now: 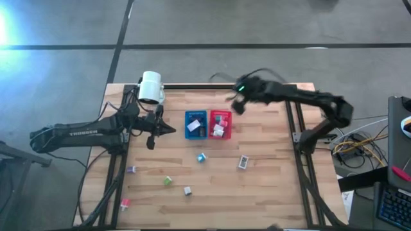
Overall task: Pick & Place Office items
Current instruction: Put the top light blue charger adapter into the red bin
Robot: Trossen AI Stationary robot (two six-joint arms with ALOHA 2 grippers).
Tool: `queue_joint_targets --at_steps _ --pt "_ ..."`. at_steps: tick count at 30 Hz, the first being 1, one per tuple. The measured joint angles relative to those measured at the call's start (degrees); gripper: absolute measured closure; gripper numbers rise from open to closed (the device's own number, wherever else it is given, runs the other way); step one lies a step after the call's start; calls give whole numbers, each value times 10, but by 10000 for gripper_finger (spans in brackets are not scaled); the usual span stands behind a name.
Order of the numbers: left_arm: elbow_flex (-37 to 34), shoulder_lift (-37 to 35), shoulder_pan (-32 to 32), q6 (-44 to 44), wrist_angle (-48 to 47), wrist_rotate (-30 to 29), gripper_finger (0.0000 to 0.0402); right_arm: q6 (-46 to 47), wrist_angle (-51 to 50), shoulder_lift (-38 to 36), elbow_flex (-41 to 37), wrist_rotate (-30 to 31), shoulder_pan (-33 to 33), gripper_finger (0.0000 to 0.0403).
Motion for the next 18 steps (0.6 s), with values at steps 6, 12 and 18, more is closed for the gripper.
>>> queue_joint_targets --at_steps 6,12,18 --pt "0 0 0 2 7 2 394 34 32 -42 -90 -100 -178 29" --pt "-1 0 0 16 23 2 394 44 -14 43 -73 -87 -266 29" --pt "-1 0 0 17 26 2 394 8 -39 135 -6 -35 -302 29"
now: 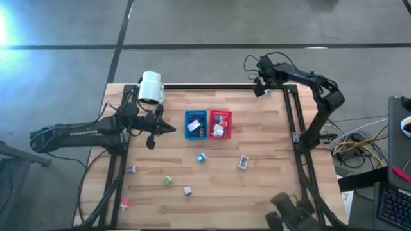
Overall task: Pick & Place Office items
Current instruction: Put the top light blue charger adapter into the red bin
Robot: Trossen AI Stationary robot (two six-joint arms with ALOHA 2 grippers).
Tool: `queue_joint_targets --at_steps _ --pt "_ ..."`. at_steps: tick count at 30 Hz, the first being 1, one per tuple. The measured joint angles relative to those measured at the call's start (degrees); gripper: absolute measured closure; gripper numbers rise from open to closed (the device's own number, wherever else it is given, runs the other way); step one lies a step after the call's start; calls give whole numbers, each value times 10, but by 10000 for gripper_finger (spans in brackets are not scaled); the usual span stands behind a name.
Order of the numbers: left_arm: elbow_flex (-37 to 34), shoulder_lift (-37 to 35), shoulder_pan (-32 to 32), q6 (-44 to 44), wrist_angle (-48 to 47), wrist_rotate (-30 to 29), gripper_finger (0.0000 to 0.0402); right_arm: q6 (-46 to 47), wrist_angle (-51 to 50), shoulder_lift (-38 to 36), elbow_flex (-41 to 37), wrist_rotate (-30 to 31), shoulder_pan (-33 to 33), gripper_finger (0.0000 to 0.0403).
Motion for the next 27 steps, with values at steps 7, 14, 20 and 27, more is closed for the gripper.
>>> queue_joint_targets --at_steps 7,14,20,27 --pt "0 0 0 4 0 0 394 -13 -36 84 40 -15 -7 35" --pt "0 0 0 4 -19 0 394 -23 -42 127 61 -24 -9 122" --pt "0 0 0 4 -20 0 394 -37 -45 127 61 -28 -5 174" --pt "0 0 0 -2 -22 0 394 -54 -54 65 41 -67 8 174"
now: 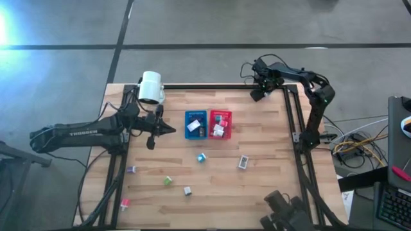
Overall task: Pick & Place Office items
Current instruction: Put the top light blue charger adapter into the red bin
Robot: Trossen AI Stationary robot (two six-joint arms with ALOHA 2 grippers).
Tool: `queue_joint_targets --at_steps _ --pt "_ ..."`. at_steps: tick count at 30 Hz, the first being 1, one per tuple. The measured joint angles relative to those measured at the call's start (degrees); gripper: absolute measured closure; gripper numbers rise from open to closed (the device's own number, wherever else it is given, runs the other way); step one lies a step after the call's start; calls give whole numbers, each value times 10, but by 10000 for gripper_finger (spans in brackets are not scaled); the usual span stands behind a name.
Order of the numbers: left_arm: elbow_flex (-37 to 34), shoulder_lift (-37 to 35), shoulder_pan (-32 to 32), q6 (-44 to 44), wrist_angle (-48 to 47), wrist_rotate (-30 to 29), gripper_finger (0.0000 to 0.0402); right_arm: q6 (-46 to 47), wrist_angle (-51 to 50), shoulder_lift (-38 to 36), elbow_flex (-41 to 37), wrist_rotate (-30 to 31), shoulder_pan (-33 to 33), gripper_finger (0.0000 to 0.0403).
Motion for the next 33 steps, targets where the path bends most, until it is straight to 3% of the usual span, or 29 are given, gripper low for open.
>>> queue_joint_targets --at_steps 8,15,21,30,33 --pt "0 0 0 -2 0 0 394 9 8 -156 -5 -85 97 174" --pt "0 0 0 -2 12 0 394 59 72 -226 5 -109 301 174" --pt "0 0 0 -3 18 0 394 54 152 -173 10 -83 431 174" --pt "0 0 0 -13 26 0 394 27 177 -43 12 -50 430 174" --pt "0 0 0 -13 26 0 394 21 162 -14 19 -50 429 143"
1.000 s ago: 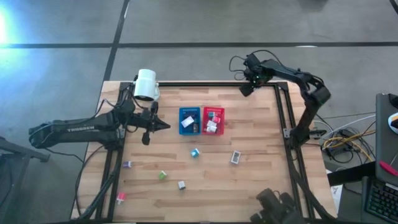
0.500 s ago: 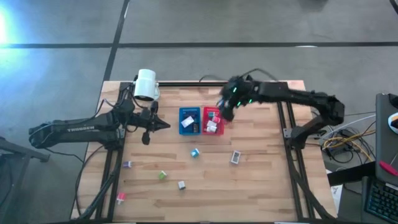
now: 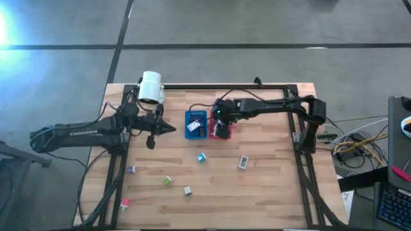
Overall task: Pick & Place Office items
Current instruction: Put the top light blue charger adapter into the red bin, then put the green charger adapter into the red bin
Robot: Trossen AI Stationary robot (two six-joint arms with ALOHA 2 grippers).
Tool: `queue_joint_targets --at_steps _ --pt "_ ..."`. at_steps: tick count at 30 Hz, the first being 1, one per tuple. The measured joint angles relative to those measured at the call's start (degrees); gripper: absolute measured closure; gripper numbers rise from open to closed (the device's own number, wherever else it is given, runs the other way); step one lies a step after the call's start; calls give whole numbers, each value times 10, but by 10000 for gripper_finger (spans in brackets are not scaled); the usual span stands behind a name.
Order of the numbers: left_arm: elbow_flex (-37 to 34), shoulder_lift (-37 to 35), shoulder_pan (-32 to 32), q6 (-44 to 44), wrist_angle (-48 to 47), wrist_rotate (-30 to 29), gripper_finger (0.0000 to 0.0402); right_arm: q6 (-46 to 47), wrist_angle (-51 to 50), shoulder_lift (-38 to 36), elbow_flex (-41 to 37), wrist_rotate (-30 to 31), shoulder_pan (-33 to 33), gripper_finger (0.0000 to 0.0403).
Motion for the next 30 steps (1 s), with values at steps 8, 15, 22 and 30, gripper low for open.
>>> queue_joint_targets --at_steps 8,15,22,30 --pt "0 0 0 0 -5 0 394 -5 -8 -36 3 -3 1 28" --pt "0 -9 0 -11 -14 25 394 -43 75 -214 -51 22 32 37" --pt "0 -26 -1 -64 -14 39 394 -81 317 -500 -260 80 117 81" --pt "28 -29 -12 -181 -37 -24 394 -33 442 -662 -509 146 161 204"
